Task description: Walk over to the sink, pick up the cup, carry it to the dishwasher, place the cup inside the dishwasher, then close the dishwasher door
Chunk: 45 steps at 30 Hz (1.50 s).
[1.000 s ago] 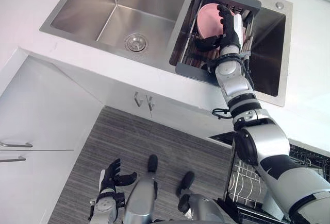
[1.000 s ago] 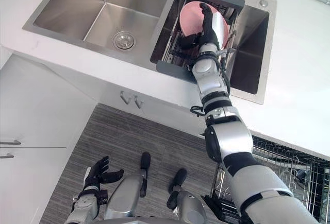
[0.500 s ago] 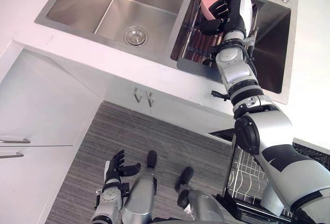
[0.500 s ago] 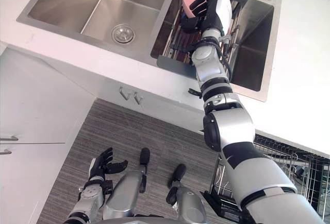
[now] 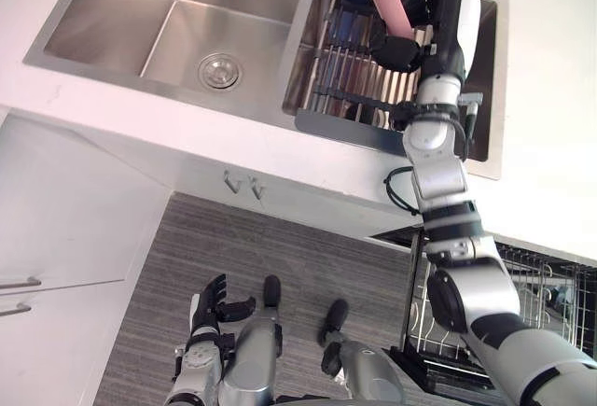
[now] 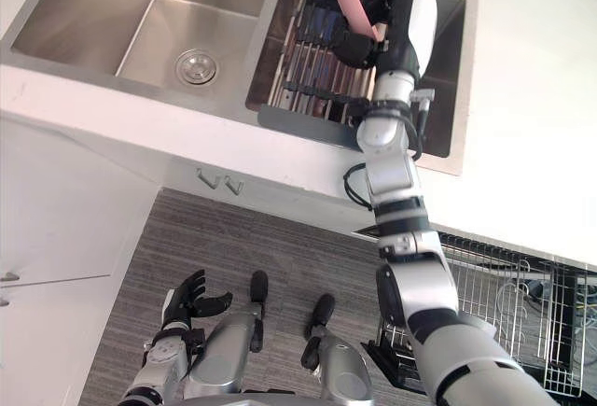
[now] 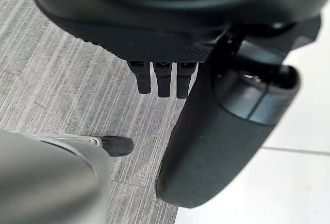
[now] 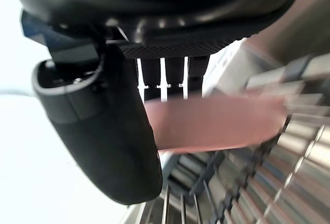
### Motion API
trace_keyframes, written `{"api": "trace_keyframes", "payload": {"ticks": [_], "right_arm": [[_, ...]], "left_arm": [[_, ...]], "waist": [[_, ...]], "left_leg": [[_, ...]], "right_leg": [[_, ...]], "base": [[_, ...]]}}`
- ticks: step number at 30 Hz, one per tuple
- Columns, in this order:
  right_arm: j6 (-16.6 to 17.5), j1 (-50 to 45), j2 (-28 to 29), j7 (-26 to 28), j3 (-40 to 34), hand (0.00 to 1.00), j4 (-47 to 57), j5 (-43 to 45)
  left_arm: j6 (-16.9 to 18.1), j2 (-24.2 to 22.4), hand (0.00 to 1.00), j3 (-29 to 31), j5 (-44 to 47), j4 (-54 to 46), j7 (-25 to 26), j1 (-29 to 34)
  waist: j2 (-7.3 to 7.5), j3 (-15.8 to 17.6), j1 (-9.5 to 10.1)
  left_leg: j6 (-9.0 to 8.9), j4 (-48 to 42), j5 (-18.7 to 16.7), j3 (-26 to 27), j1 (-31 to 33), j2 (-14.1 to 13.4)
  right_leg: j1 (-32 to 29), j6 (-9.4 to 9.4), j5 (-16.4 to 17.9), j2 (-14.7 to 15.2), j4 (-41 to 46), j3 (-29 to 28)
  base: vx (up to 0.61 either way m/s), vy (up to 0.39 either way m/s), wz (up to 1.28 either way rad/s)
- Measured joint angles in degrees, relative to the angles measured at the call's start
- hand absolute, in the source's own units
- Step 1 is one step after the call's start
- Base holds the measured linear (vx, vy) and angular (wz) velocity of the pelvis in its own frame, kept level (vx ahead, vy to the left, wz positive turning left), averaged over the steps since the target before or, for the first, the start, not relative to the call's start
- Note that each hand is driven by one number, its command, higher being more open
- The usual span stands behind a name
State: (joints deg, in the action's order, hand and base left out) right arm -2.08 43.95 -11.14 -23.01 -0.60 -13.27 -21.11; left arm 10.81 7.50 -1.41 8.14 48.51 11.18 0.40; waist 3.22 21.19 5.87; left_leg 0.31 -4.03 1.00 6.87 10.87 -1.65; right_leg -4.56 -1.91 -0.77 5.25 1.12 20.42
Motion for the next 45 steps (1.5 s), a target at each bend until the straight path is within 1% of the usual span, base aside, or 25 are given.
{"api": "trace_keyframes", "payload": {"ticks": [2,3,5,6,8,10,11,13,15,16,17,19,21,22,25,26,27,30,32,36,37,39,40,42,45], "right_arm": [[1.8,-5.6,-0.2,0.2,1.2,0.30,6.6,-0.7],[2.4,-6.9,-0.2,0.4,1.5,0.30,8.1,-0.9],[4.8,-11.5,-0.6,0.6,2.2,0.30,13.8,-1.9],[5.2,-12.4,-0.8,0.6,2.2,0.30,15.0,-2.3],[6.0,-16.1,-2.1,0.6,2.0,0.30,18.7,-3.8],[6.7,-18.4,-2.7,0.6,1.8,0.30,21.2,-3.9],[7.3,-20.4,-2.8,0.6,1.0,0.30,23.7,-3.9],[8.3,-22.9,-2.8,0.6,0.1,0.30,26.8,-4.1],[9.3,-26.3,-2.9,0.5,-2.0,0.30,30.1,-5.1],[9.6,-27.3,-3.0,0.5,-2.8,0.30,30.9,-5.2],[10.1,-29.5,-3.2,0.4,-4.5,0.30,32.5,-5.6],[10.6,-32.8,-3.3,0.3,-7.1,0.30,33.8,-5.6],[10.7,-37.3,-3.3,0.0,-10.8,0.30,34.2,-5.6],[10.7,-38.6,-3.3,0.0,-11.7,0.30,34.2,-5.6],[10.1,-45.0,-2.9,0.1,-14.9,0.30,34.0,-5.5],[10.0,-47.2,-2.4,0.1,-15.9,0.30,33.4,-5.5],[10.0,-47.9,-2.1,0.1,-16.4,0.30,32.6,-5.5],[8.7,-50.1,-0.3,0.6,-18.6,0.30,28.4,-5.1],[8.3,-51.0,0.2,0.8,-19.3,0.30,25.1,-4.2],[7.7,-51.2,0.1,2.2,-19.4,0.30,20.3,-0.3],[7.6,-51.3,0.1,2.5,-19.4,0.30,19.6,0.1],[7.3,-51.2,-0.2,3.3,-19.3,0.30,17.4,1.9],[7.3,-51.1,-0.3,3.4,-19.3,0.30,17.2,1.9],[7.2,-48.8,-1.8,3.9,-19.2,0.30,13.1,3.2],[7.2,-45.7,-3.4,3.9,-19.2,0.30,8.8,4.1]], "left_arm": [[0.0,0.1,0.90,0.0,-1.5,-0.7,-0.6,0.8],[0.0,0.2,0.90,0.0,-1.5,-0.7,-0.8,0.9],[0.0,0.4,0.90,0.0,-1.6,-0.6,-1.7,1.3],[0.0,0.5,0.90,0.0,-1.6,-0.6,-1.8,1.5],[-0.1,0.6,0.90,0.0,-2.6,-0.5,-2.0,2.8],[-0.1,0.7,0.90,0.0,-2.7,-0.3,-2.5,3.1],[-0.2,0.7,0.90,-0.1,-2.7,-0.2,-2.7,3.2],[-0.2,0.6,0.90,-0.2,-3.3,0.5,-2.8,3.4],[-0.3,0.6,0.90,-0.3,-3.7,1.8,-3.0,3.8],[-0.4,0.6,0.90,-0.3,-3.7,1.9,-3.2,3.9],[-0.4,0.5,0.90,-0.3,-3.7,2.0,-3.6,4.3],[-0.4,0.5,0.90,-0.4,-3.7,2.4,-4.0,5.0],[-0.4,0.5,0.90,-1.5,-3.8,4.3,-4.2,5.1],[-0.4,0.4,0.90,-1.5,-3.8,4.7,-4.4,5.2],[-0.4,-0.2,0.90,-2.5,-3.9,5.9,-5.1,6.1],[-0.4,-0.6,0.90,-2.5,-3.9,6.1,-5.1,6.7],[-0.4,-0.7,0.90,-2.4,-4.0,6.0,-5.2,6.9],[-0.3,-1.1,0.90,-2.5,-5.0,6.1,-5.4,7.0],[-0.3,-1.6,0.90,-2.5,-5.6,6.1,-6.0,7.0],[0.1,-2.4,0.90,-2.5,-5.8,5.7,-6.2,6.6],[0.1,-2.5,0.90,-2.5,-5.8,5.7,-6.2,6.4],[0.4,-2.5,0.90,-2.4,-5.8,5.5,-6.2,5.4],[0.4,-2.5,0.90,-2.4,-5.8,5.5,-6.2,5.4],[0.7,-2.4,0.90,-2.4,-5.7,5.1,-6.2,4.6],[0.7,-2.1,0.90,-2.3,-5.5,4.1,-6.2,4.0]], "waist": [[0.10,-0.2,-1.19],[0.19,-0.3,-1.43],[0.57,-0.8,-2.08],[0.72,-1.2,-2.25],[1.45,-3.6,-3.45],[1.76,-4.1,-3.84],[1.76,-4.2,-3.96],[1.73,-5.6,-4.45],[1.73,-7.2,-5.83],[1.67,-7.5,-5.88],[1.60,-8.1,-6.34],[1.38,-8.8,-7.33],[0.67,-9.7,-8.56],[0.40,-10.0,-8.65],[-1.49,-11.3,-10.13],[-2.18,-11.7,-11.19],[-2.42,-11.8,-11.56],[-3.31,-11.5,-12.76],[-4.21,-10.9,-13.45],[-5.61,-9.5,-14.57],[-5.75,-9.1,-14.62],[-6.08,-7.2,-14.53],[-6.09,-7.1,-14.53],[-6.19,-4.7,-14.46],[-6.34,-2.6,-14.31]], "left_leg": [[0.01,0.5,-0.2,0.5,-1.4,0.0],[0.01,0.7,-0.2,0.8,-1.8,0.0],[0.00,1.7,-0.3,1.6,-3.4,0.0],[0.00,1.8,-0.3,1.8,-3.6,0.0],[0.01,2.6,-0.3,2.3,-4.2,0.1],[-0.03,3.2,-0.4,3.1,-5.8,0.1],[-0.09,3.6,-0.5,3.6,-7.0,0.1],[-0.13,3.7,-0.8,4.8,-7.5,0.1],[-0.13,3.8,-1.1,5.9,-8.2,0.0],[-0.13,3.8,-1.3,6.5,-8.4,0.0],[-0.11,3.8,-1.5,7.2,-9.0,-0.1],[-0.13,3.9,-1.7,8.3,-9.7,-0.1],[-0.16,3.9,-2.4,10.4,-10.6,-0.2],[-0.25,3.9,-2.7,11.2,-10.7,-0.2],[-0.03,3.9,-3.5,14.5,-11.0,-0.1],[0.06,3.8,-3.8,15.7,-11.1,0.0],[0.08,3.7,-4.1,16.4,-11.2,0.0],[0.19,2.7,-5.5,20.4,-11.8,-0.2],[0.37,1.3,-6.8,23.4,-11.8,-0.3],[0.85,-1.9,-9.0,26.0,-10.1,-0.5],[0.92,-2.6,-9.3,26.1,-9.7,-0.6],[1.24,-5.1,-10.4,26.4,-8.2,-1.0],[1.26,-5.3,-10.4,26.4,-8.0,-1.0],[1.82,-7.9,-11.3,26.4,-5.1,-1.4],[2.20,-9.6,-11.7,26.2,-2.9,-1.6]], "right_leg": [[0.9,-0.20,0.1,0.1,-0.1,-0.6],[1.0,-0.23,0.2,0.1,-0.1,-0.9],[1.8,-0.35,0.3,0.1,-0.2,-1.7],[1.9,-0.37,0.4,0.1,-0.2,-1.9],[1.9,-0.41,0.4,0.1,-0.5,-2.5],[3.0,-0.43,0.4,0.0,-0.7,-3.1],[3.7,-0.43,0.4,0.0,-0.9,-3.8],[3.7,-0.53,0.3,0.0,-1.2,-4.9],[3.8,-0.62,0.3,-0.1,-1.2,-6.1],[3.8,-0.65,0.2,-0.1,-1.2,-6.6],[3.8,-0.72,0.2,-0.1,-1.2,-7.5],[3.9,-0.85,0.1,-0.2,-1.1,-8.7],[3.4,-1.07,0.0,-0.2,-0.9,-10.9],[3.1,-1.15,-0.1,-0.2,-0.9,-11.5],[1.5,-1.59,-0.4,-0.2,-0.4,-14.7],[0.9,-1.77,-0.6,-0.2,-0.3,-15.9],[0.7,-1.85,-0.6,-0.3,-0.2,-16.7],[-0.3,-2.26,-1.2,-0.6,0.0,-20.8],[-1.4,-2.69,-1.9,-0.7,-0.1,-23.9],[-3.3,-3.41,-2.7,-0.8,-0.1,-26.9],[-3.6,-3.47,-2.7,-0.8,-0.1,-27.1],[-4.4,-3.57,-3.0,-0.5,-0.1,-27.5],[-4.5,-3.55,-3.1,-0.5,-0.1,-27.5],[-6.3,-3.40,-3.6,-0.2,-0.1,-27.5],[-7.7,-3.56,-4.1,0.1,-0.1,-27.4]], "base": [[0.02,0.010,-0.15],[0.02,0.008,-0.18],[0.02,0.005,-0.18],[0.02,0.007,-0.14],[0.06,0.009,-0.15],[0.06,0.009,-0.19],[0.02,0.014,-0.23],[0.02,0.017,-0.29],[0.02,0.016,-0.30],[0.01,0.014,-0.37],[0.01,0.016,-0.39],[0.00,0.022,-0.36],[-0.02,0.040,-0.44],[-0.02,0.054,-0.56],[0.01,0.046,-0.57],[0.02,0.048,-0.52],[0.03,0.048,-0.62],[0.00,0.038,-0.69],[-0.03,0.034,-0.67],[-0.04,0.019,-0.42],[-0.05,0.010,-0.20],[-0.06,0.006,-0.07],[-0.07,0.018,-0.01],[-0.06,0.029,0.01],[-0.04,0.042,0.03]]}}
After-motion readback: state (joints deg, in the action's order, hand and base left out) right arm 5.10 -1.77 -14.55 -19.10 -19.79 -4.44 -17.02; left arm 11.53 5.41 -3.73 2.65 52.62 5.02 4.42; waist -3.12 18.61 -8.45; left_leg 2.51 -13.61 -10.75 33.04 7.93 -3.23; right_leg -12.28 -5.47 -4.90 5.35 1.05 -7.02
